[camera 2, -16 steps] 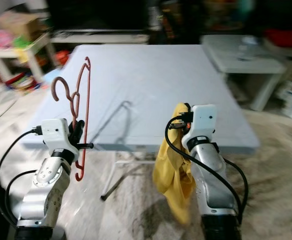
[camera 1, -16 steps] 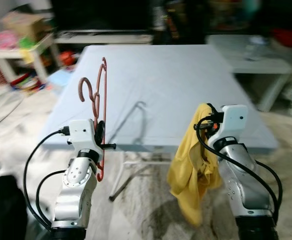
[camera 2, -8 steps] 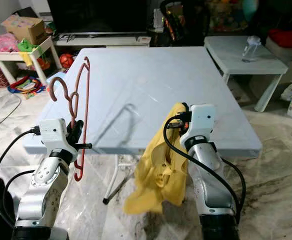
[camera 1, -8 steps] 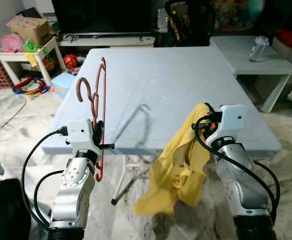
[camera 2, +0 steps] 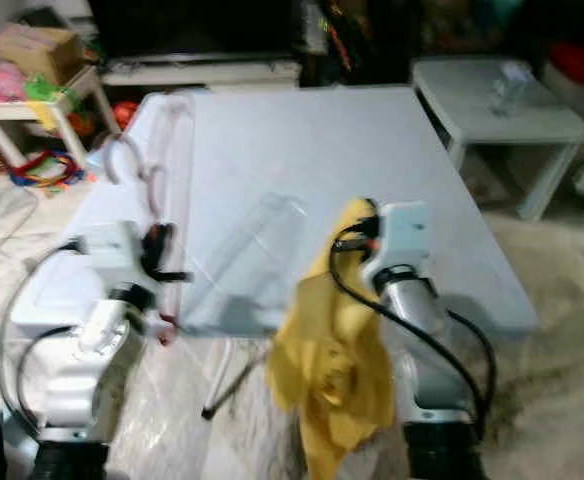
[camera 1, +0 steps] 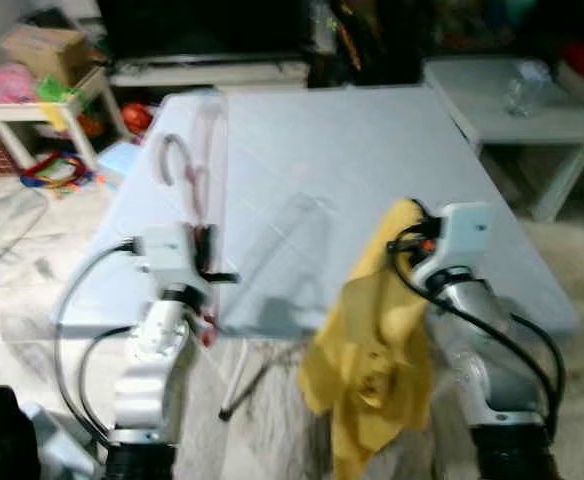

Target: Hang hanger

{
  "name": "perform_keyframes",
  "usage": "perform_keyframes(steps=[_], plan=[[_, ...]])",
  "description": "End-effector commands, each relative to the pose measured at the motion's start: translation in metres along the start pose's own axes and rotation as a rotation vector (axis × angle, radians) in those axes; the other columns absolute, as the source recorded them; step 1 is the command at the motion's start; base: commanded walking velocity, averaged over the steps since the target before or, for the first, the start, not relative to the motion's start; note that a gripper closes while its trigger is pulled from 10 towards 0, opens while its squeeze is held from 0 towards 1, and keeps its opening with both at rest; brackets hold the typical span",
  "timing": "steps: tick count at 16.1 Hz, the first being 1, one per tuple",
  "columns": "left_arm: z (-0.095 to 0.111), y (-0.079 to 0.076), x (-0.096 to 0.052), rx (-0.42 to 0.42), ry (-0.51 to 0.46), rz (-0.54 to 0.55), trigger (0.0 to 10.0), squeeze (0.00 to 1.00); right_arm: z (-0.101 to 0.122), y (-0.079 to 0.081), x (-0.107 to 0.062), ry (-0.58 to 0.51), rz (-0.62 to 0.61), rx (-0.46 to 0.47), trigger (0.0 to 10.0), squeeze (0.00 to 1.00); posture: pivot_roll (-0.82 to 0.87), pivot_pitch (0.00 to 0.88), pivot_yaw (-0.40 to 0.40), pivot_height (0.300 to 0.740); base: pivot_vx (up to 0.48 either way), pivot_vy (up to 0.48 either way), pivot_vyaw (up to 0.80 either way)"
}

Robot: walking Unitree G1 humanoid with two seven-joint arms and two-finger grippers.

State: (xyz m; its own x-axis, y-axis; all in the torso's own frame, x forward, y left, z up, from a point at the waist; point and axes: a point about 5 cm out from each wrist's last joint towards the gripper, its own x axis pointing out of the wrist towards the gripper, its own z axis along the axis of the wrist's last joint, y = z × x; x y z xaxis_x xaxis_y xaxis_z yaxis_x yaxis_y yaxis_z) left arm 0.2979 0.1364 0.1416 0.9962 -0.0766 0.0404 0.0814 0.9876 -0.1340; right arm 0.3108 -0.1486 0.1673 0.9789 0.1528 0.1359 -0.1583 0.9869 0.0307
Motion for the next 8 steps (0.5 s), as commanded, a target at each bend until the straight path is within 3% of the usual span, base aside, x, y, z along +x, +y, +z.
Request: perform_keyframes(steps=[1,3,8], plan=[[0.0012,0.0141,-0.0015,0.021,0.000,0.057,10.0,0.00,0.0112,0.0111,0.0047,-0.061,0.045,0.000,10.0,0.00,-0.01,0.016,0.004,0.740,0.360,0.000,0.00],[-0.0004,0.0142,-0.0019,0.020,0.005,0.060,10.0,0.00,0.0070,0.0100,0.0039,-0.047,0.044,0.000,10.0,0.00,-0.01,0.017,0.003,0.740,0.362,0.000,0.00],[-0.0017,0.0142,-0.0033,0.022,0.011,0.070,10.0,0.00,0.0054,0.0102,0.0027,-0.042,0.050,0.006,10.0,0.00,-0.01,0.020,0.003,0.740,0.312,0.292,0.00]])
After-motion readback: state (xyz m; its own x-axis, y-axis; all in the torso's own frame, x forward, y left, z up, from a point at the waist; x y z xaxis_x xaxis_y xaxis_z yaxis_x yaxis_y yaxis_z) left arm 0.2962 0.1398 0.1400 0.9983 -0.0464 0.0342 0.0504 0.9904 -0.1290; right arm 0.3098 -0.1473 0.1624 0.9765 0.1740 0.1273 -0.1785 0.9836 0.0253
